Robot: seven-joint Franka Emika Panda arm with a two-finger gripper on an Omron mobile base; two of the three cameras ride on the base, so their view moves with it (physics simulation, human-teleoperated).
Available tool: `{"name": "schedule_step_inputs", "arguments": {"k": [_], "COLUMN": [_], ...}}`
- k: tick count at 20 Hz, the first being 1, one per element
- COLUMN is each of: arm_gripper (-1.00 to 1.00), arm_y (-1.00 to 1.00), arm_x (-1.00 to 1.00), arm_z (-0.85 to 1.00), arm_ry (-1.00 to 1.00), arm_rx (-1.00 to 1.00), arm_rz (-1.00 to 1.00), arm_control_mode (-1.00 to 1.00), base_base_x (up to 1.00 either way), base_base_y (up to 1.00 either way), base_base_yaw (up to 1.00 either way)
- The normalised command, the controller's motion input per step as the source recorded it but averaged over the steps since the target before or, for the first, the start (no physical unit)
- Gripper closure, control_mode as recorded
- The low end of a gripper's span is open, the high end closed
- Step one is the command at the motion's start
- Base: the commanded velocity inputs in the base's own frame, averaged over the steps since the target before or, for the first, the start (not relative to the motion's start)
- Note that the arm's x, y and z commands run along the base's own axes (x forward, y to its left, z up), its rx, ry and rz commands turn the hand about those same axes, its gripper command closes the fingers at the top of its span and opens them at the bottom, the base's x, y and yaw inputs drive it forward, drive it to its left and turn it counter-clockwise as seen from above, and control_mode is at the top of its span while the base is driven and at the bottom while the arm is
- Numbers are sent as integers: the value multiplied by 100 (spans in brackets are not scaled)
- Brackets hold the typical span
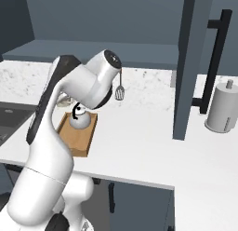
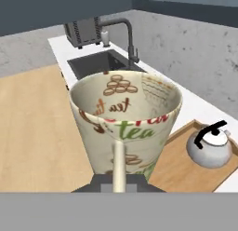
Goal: Pick the kettle from the counter and place it on the tray. Then pick the mug from the cabinet and place it on the tray. Then close the cabinet doors.
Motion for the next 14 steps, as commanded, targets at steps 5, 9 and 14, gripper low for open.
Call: {"name": "schedule_step_inputs", "arguments": {"k": [5,9,14], "arm_gripper": [100,100,100], "arm_y": [44,0,17], "arm_x": [4,26,0], "arm_z": [-84,-64,-78], "arm_ry": [5,8,7], "arm_rx": [-7,7,8], "arm_rz": [3,0,0], "arm_control_mode": [-100,-100,-100], "base_base_x": [0,0,0], "base_base_y": [0,0,0], "base_base_yaw": [0,0,0]}}
